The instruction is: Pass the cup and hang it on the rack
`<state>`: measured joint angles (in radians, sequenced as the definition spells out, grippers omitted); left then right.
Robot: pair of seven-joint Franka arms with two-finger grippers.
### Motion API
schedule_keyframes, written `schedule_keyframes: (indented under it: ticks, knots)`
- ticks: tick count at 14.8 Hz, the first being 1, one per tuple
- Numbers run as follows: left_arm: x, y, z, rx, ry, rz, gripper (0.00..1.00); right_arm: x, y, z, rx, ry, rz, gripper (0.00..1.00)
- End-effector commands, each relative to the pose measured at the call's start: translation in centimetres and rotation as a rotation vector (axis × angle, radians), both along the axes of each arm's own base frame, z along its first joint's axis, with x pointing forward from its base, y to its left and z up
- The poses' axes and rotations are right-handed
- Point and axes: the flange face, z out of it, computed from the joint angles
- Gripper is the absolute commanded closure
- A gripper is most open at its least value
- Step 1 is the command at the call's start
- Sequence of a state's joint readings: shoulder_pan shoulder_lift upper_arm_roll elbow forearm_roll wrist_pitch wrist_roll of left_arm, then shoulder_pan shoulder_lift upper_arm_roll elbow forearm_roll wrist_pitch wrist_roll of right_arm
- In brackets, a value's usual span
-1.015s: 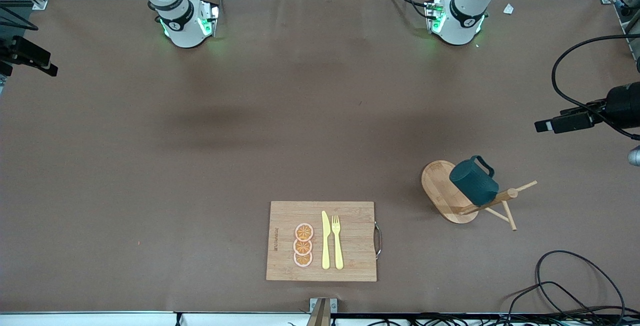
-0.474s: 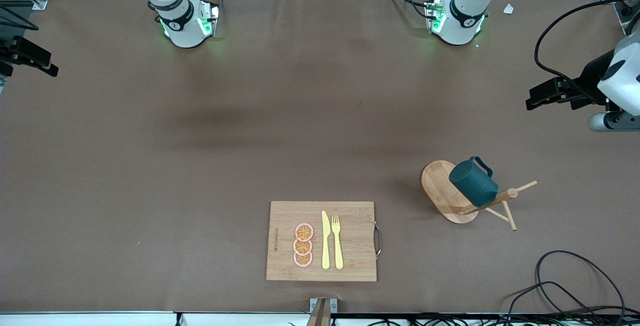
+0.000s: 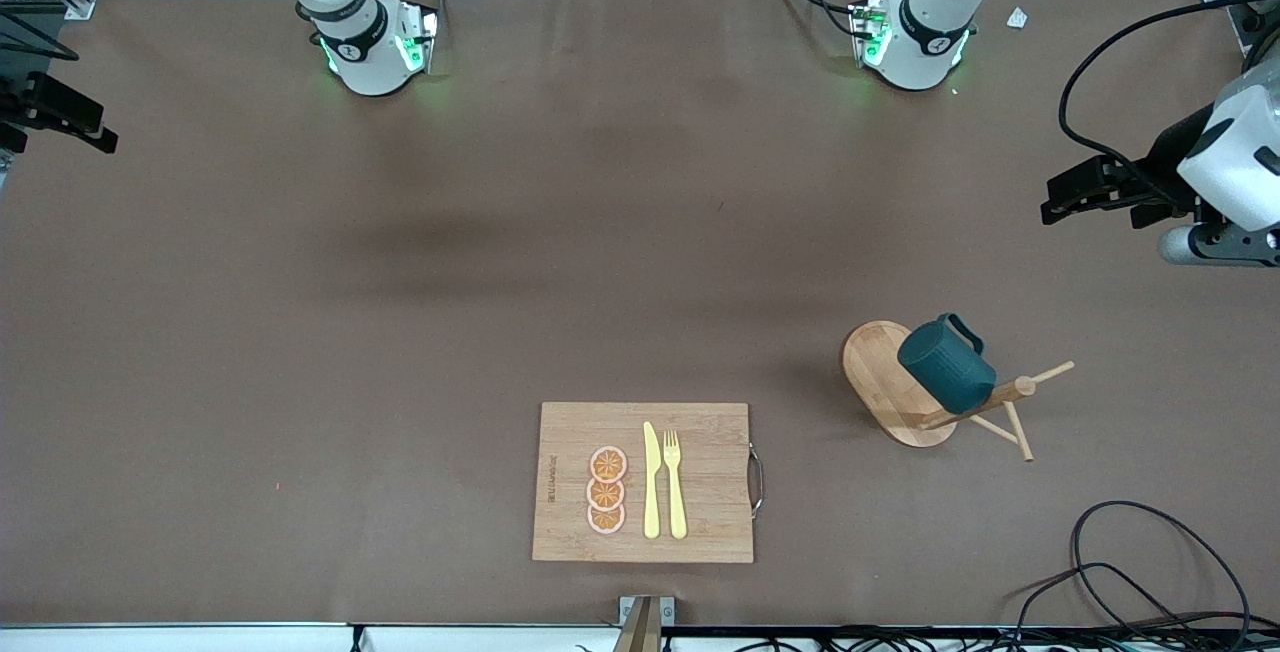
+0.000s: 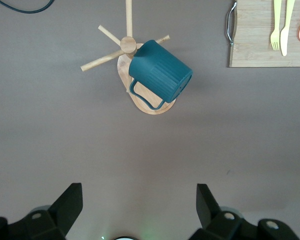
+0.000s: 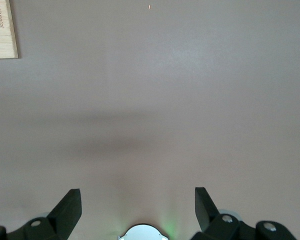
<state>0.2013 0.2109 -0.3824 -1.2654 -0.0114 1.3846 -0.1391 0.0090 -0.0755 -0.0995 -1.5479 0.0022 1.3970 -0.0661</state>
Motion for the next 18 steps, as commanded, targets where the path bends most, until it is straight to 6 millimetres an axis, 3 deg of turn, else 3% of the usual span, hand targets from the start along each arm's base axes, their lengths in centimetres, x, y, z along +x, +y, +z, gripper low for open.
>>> schedule_keyframes:
  ticks: [1,4,10,13,18]
  knots:
    - [-0.2,0.4,0.6,0.018,-0.02,-0.007,0.0,-0.6,0.2,0.4,0.006,-0.005,0.002,0.0]
    - [-1.6,-0.1,2.6,0.032,-0.055,-0.012,0.0,-0.6,0.1,0.4,0.005,-0.005,0.002,0.0]
    - [-2.8,-0.2,2.2,0.067,-0.041,0.0,0.0,-0.6,0.1,0.3,0.003,-0.002,0.0,0.0]
    - [-3.4,1.6,1.7,0.062,-0.042,-0.001,0.0,-0.6,0.1,0.3,0.003,0.0,0.0,0.0]
    - [-5.2,2.4,0.5,0.06,-0.057,-0.018,0.0,-0.6,0.1,0.3,0.003,0.0,0.0,0.0]
